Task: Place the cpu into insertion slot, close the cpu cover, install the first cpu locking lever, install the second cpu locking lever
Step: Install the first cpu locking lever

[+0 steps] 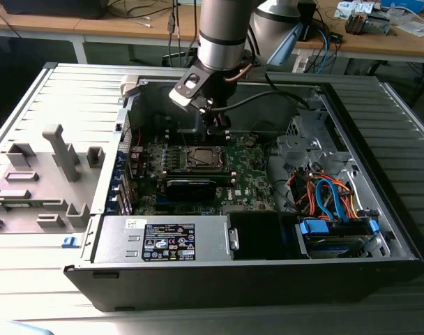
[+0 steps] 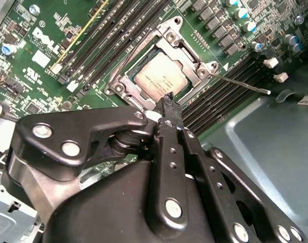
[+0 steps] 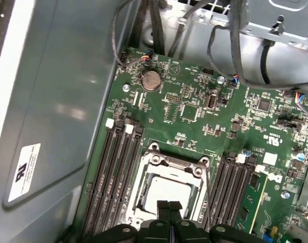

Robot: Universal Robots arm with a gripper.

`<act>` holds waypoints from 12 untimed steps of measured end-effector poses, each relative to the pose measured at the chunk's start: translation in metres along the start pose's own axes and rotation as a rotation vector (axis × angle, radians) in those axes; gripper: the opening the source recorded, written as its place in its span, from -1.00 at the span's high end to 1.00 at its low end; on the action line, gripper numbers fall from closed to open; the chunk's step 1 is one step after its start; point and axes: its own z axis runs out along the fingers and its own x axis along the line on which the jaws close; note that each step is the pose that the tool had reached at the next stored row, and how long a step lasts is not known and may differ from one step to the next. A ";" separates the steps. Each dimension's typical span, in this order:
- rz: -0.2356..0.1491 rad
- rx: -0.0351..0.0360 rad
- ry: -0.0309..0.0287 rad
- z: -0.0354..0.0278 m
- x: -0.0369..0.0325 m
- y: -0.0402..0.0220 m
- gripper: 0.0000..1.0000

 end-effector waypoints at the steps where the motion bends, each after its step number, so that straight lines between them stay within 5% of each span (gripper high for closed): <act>1: -0.008 0.0001 -0.0003 0.0000 0.0000 0.0000 0.79; 12: -0.082 0.0018 -0.0070 0.0000 0.0000 0.0000 0.79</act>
